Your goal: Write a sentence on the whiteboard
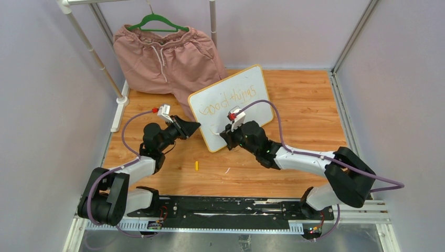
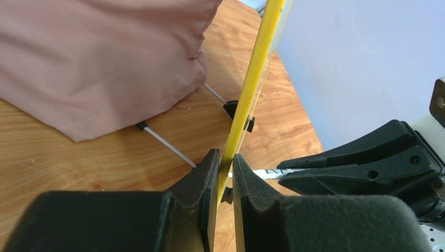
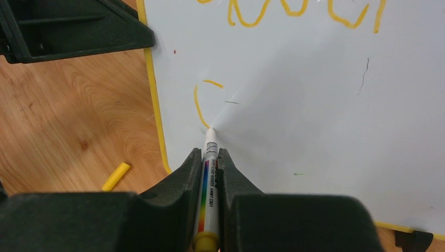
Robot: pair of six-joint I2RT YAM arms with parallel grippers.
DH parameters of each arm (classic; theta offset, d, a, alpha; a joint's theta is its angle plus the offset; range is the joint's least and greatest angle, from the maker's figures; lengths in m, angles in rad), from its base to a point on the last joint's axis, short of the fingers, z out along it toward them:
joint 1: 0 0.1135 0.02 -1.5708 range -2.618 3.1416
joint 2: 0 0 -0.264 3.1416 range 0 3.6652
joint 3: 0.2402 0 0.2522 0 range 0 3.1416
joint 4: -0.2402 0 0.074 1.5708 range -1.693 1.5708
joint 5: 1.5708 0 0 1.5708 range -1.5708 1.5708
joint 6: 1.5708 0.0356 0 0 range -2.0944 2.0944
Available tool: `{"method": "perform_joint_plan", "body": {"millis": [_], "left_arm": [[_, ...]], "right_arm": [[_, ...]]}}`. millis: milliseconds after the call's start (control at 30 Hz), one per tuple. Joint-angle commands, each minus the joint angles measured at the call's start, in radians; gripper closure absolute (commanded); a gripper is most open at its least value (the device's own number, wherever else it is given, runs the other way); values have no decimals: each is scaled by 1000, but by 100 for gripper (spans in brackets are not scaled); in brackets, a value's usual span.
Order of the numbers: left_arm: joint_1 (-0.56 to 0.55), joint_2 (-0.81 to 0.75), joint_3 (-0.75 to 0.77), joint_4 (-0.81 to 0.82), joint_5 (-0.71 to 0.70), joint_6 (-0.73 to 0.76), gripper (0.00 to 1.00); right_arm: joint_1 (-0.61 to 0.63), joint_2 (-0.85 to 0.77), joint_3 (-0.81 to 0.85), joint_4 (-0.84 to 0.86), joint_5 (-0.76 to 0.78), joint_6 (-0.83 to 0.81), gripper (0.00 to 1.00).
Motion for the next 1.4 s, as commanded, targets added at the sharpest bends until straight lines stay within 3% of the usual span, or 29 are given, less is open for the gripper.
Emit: {"method": "perform_joint_plan", "body": {"millis": [0,400,1367], "left_arm": [[-7,-23,1,24,10,8,81],[-10,-27,0,24,9,8,81],[-14,-29,-1,24,7,11,82]], "right_arm": [[-3,-32,-21,-38,79,-19,100],[-36,-133,-66,29,65,-18,100],[-36,-11,1,80,3,40,100]]}}
